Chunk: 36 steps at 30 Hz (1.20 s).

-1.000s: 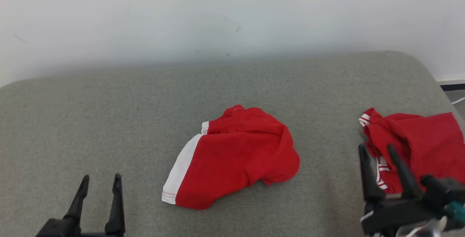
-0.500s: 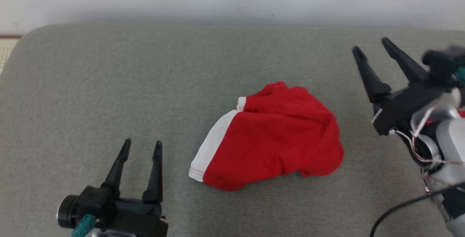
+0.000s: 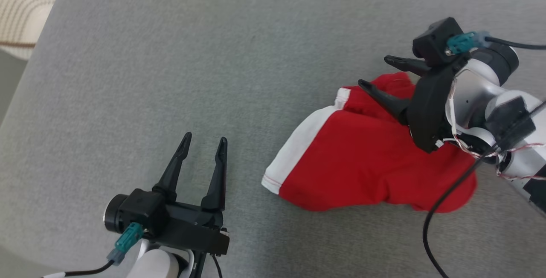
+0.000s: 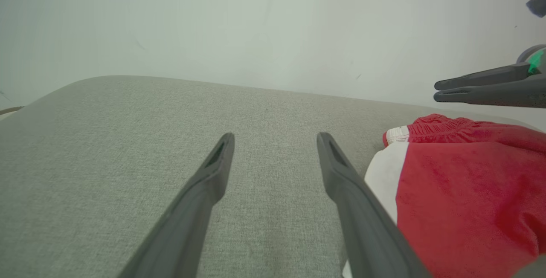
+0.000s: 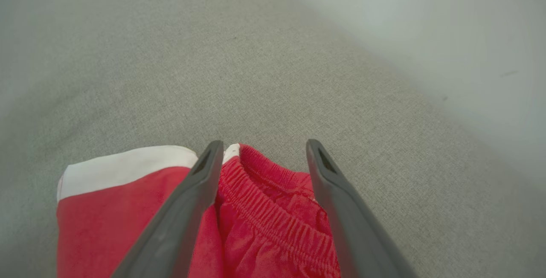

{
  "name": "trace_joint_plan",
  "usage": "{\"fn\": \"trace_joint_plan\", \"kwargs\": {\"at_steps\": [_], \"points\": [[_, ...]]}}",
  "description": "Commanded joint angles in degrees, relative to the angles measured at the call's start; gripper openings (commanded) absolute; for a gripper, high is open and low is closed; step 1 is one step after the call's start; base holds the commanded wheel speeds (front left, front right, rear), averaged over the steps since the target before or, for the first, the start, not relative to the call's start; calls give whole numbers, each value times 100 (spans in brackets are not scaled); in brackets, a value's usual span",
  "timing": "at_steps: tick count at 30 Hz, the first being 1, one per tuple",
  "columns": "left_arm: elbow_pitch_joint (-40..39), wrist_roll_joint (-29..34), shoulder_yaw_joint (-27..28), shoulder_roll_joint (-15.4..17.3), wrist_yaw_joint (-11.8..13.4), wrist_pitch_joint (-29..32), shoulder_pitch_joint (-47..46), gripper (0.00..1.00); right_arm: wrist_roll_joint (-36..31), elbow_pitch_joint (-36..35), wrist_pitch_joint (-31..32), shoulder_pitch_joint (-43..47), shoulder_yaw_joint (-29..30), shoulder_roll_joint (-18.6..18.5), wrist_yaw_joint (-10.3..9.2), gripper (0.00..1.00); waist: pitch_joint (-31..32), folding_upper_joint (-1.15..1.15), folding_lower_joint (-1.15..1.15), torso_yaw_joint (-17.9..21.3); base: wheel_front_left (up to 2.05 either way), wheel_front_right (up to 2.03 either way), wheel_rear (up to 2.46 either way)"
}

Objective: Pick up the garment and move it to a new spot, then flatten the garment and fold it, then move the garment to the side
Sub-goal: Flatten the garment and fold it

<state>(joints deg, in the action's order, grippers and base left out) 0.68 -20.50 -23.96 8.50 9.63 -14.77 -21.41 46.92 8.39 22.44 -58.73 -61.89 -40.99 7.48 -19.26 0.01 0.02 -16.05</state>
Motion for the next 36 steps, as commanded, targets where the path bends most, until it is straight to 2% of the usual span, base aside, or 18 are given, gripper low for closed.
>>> {"fn": "trace_joint_plan", "kwargs": {"at_steps": [1, 6, 13, 14, 15, 16, 17, 19, 26, 35, 36], "points": [[37, 96, 37, -53, -52, -41, -42, 100, 148, 6, 69, -202, -221, -90, 2, 100, -323, -1, -2, -329, 0, 0, 0], [90, 208, 156, -261, -202, -42, 1, 100, 561, 87, 455, -767, -995, -255, 2, 100, -400, -1, -2, -422, 0, 0, 0], [149, 377, 327, -428, -377, -43, 40, 100, 1012, -272, 1486, -682, -1170, -398, 2, 100, -457, -1, -2, -435, 0, 0, 0], [155, 396, 355, -438, -393, -43, 34, 100, 1024, -361, 1572, -678, -1163, -431, 2, 80, -461, -1, -2, -421, 0, 0, 0], [161, 422, 389, -449, -396, -43, 27, 100, 1030, -428, 1640, -676, -1160, -481, 2, 39, -460, -1, -2, -401, 0, 0, 0], [171, 446, 417, -458, -424, -43, 20, 100, 1031, -479, 1661, -676, -1161, -512, 2, 4, -458, -1, -2, -384, 0, 0, 0], [175, 457, 444, -469, -447, -43, 14, 100, 1042, -497, 1632, -679, -1165, -528, 2, 0, -455, -1, -2, -363, 0, 0, 0], [196, 476, 483, -491, -469, -44, 8, 100, 1056, -491, 1456, -707, -1164, -570, 2, 0, -434, -1, -2, -324, 0, 0, 0], [222, 611, 631, -521, -532, -44, 94, 100, 1453, -272, 163, -560, -1117, -673, 2, 0, -276, -1, -2, -108, 0, 0, 0], [274, 793, 839, -413, -589, -33, 289, 100, 2042, -296, -1307, 521, -583, -842, 2, 0, 17, -1, -2, 410, 0, 0, 0], [274, 793, 839, -413, -589, -33, 289, 100, 2042, -296, -1307, 521, -583, -842, 2, 0, 17, -1, -2, 410, 0, 0, 0]]}}
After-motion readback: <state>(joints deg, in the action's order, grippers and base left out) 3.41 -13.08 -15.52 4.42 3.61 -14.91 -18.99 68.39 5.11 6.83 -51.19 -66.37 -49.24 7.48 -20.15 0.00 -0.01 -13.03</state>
